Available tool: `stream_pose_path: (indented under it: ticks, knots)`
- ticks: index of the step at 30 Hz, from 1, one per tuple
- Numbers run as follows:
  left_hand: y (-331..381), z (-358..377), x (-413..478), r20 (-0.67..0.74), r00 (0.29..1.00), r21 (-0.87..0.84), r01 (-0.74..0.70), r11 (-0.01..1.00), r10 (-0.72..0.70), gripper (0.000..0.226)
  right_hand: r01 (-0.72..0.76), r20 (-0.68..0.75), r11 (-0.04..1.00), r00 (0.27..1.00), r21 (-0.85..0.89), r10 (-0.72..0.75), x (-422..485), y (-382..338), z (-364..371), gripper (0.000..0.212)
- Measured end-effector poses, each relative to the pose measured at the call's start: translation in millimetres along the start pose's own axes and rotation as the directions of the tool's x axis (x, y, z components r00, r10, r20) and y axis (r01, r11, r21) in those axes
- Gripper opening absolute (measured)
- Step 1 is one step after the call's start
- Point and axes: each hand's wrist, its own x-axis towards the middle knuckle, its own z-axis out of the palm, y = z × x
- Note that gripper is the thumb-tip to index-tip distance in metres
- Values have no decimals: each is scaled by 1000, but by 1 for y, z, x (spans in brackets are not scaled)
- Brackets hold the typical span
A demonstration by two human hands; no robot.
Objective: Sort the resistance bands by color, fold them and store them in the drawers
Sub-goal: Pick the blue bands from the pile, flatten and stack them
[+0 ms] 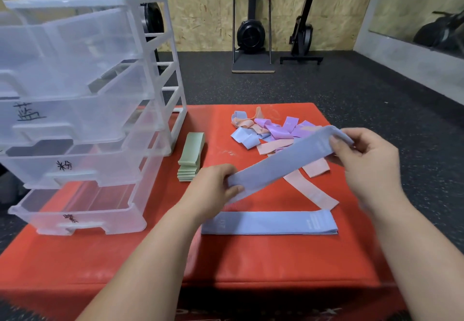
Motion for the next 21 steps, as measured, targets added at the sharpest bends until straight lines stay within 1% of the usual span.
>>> stream_pose_path:
  ticks: [2, 4, 6, 8, 11, 16, 19, 21]
  knots:
    - [-3, -7, -5, 10, 999, -49, 35, 998, -34, 19, -88, -7, 995, 996, 44, 89, 0, 9, -11, 10]
    - [-5, -14, -12, 15, 998, -155, 61, 986, -60, 16, -178, 22, 981, 984, 79, 177, -4, 17, -19, 12]
    - [-6, -20, -19, 44, 994, -304, 107, 946, -99, 20, -250, 51, 965, 968, 73, 247, -10, 21, -24, 13]
    - [-8, -26, -26, 85, 986, -400, 167, 901, -145, 27, -306, 75, 950, 951, 69, 300, -15, 24, -28, 15]
    - [-7, -32, -38, 120, 979, -466, 201, 862, -164, 32, -346, 60, 934, 938, 87, 342, -20, 25, -33, 17]
    - [1, -40, -53, 104, 972, -535, 232, 813, -210, 36, -387, 59, 920, 922, 69, 383, -32, 25, -42, 16]
    - [0, -44, -59, 136, 966, -602, 259, 755, -222, 39, -411, 50, 910, 912, 60, 408, -37, 25, -48, 10]
    - [1, -46, -61, 164, 959, -664, 282, 693, -233, 38, -454, 38, 889, 891, 58, 453, -39, 27, -52, 10]
